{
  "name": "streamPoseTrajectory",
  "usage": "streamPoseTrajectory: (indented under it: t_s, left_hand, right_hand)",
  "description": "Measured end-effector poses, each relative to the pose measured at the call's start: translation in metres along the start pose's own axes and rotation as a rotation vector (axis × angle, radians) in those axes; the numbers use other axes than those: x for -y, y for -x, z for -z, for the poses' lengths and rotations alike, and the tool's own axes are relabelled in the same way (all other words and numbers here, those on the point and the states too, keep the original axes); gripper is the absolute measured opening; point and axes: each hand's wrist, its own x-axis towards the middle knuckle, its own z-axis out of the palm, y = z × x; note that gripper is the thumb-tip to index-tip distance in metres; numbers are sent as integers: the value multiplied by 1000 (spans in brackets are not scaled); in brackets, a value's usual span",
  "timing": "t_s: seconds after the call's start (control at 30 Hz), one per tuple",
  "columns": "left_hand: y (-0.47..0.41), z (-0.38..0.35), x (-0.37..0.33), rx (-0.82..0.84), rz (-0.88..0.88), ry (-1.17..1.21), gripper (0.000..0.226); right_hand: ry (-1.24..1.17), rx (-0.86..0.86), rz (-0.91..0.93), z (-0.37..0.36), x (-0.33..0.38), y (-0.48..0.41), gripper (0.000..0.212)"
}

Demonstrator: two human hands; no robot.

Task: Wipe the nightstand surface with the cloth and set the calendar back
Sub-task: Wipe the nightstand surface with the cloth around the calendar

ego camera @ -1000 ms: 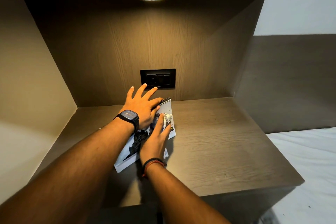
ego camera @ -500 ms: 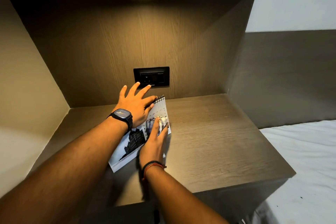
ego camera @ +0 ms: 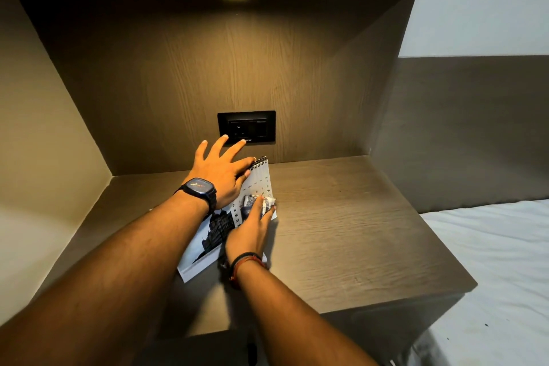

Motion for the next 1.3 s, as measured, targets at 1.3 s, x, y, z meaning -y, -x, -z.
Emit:
streamPoseTrajectory:
  t_s: [1.3]
  left_hand:
    - [21, -5, -131, 8, -230, 236, 81]
  right_hand:
    - [740, -41, 60, 220, -95, -51, 58]
